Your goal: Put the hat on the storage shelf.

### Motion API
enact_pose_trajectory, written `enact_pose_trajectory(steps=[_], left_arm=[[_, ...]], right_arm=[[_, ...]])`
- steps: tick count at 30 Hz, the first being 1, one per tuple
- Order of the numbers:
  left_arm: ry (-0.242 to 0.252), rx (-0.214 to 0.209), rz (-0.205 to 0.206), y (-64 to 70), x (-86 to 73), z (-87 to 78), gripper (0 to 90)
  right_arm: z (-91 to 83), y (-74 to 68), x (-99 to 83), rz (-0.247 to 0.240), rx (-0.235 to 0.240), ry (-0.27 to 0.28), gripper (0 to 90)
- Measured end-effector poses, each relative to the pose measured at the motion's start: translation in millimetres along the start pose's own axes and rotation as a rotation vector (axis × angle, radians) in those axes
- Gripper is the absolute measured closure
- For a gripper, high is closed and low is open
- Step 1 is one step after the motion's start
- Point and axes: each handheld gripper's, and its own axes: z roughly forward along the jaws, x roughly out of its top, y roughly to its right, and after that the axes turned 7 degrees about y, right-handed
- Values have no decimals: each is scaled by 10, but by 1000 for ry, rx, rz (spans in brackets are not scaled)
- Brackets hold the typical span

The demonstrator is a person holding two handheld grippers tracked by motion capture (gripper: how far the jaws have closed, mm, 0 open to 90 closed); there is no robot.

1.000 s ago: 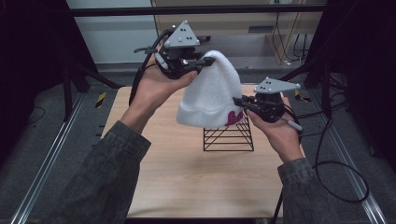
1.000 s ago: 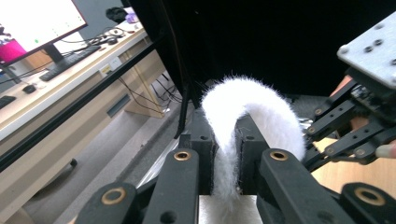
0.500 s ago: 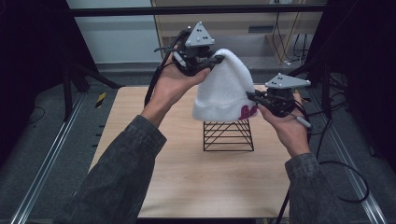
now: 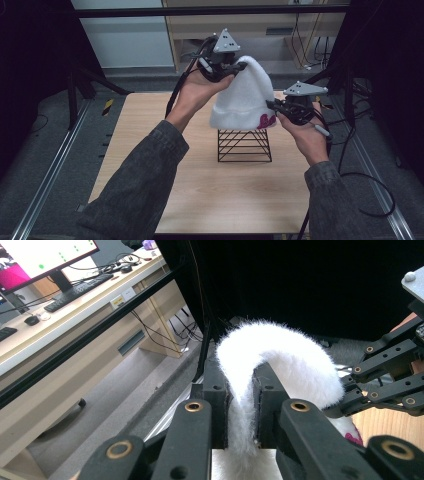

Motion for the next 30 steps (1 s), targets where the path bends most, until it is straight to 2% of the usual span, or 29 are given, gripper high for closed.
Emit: enact_pose_trajectory(steps=[3,10,14,19,30], left_arm=[[-9,-3,17,45,2,27,800],[-29,-20,18,108,-64,89,798],[-30,-27,2,111,-94,101,798],[-36,-30,16,137,-114,120,797],[-61,-31,-5,126,-266,142,797]], right_arm=[[-16,9,-48,7,-4,-4,830],[-68,34,-148,6,-13,-24,830],[-88,43,-169,5,-16,-35,830],[-103,65,-195,4,-21,-42,830],[-61,26,-294,10,-10,-60,829]])
